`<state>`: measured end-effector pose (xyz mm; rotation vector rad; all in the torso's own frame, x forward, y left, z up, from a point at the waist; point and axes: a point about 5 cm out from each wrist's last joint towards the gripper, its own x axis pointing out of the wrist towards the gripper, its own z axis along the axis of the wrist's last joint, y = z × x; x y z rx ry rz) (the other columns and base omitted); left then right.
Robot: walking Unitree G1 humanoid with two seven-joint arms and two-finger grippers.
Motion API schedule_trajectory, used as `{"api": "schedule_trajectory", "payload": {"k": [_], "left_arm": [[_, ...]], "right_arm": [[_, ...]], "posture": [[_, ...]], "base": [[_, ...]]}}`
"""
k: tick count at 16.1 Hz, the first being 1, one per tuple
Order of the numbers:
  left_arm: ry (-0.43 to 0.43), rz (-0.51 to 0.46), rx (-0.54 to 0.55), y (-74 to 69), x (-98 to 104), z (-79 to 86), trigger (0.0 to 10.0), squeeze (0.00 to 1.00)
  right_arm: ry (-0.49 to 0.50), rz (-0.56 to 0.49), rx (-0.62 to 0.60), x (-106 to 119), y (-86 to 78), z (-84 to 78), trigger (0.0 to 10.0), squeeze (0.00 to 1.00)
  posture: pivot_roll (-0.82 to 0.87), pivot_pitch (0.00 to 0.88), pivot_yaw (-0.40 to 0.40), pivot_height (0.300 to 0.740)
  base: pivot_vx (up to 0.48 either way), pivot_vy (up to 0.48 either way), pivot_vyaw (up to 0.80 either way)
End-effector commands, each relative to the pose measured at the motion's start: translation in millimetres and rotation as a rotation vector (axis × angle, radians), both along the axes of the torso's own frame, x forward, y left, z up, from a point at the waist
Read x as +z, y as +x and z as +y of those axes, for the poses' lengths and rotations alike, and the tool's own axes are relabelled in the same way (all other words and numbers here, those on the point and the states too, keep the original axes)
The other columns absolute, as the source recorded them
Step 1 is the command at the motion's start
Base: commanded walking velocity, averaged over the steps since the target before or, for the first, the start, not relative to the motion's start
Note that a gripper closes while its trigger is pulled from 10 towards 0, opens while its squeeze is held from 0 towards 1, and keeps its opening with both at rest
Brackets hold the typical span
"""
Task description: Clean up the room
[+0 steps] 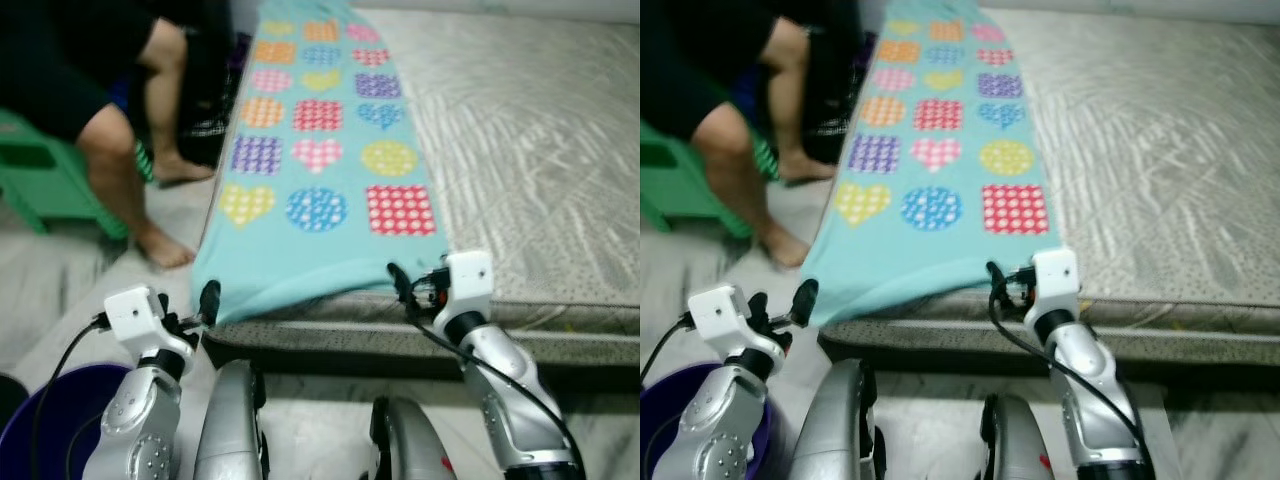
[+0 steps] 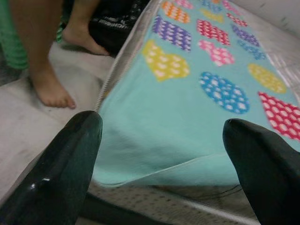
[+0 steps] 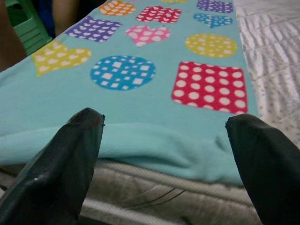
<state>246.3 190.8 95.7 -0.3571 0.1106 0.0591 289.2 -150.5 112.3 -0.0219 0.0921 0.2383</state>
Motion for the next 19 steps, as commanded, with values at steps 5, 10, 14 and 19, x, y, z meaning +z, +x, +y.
{"api": "schedule_trajectory", "payload": {"k": [5,10,14,19], "left_arm": [[0.014,-0.041,-0.003,5.4,11,-1.4,10.0,0.00],[0.002,-0.064,-0.023,7.3,14,-5.2,10.0,0.00],[-0.017,-0.108,-0.053,9.0,20,-8.0,10.0,0.00],[-0.023,-0.115,-0.062,10.6,21,-8.4,10.0,0.00]], "right_arm": [[-0.005,-0.017,-0.002,3,1.4,-2.2,10.0,0.00],[-0.001,-0.023,-0.004,4,3.2,-2.2,10.0,0.00],[0.003,-0.026,-0.009,4,4.5,-2.2,10.0,0.00],[0.006,-0.029,-0.015,5,5.9,-2.6,10.0,0.00]], "posture": [[-0.03,0.187,-0.030,0.566],[-0.03,0.184,-0.030,0.566],[-0.03,0.188,-0.029,0.566],[-0.03,0.193,-0.029,0.566]], "base": [[0.000,0.000,0.00],[0.000,0.000,0.00],[0.077,0.000,0.00],[0.299,0.000,0.00]]}}
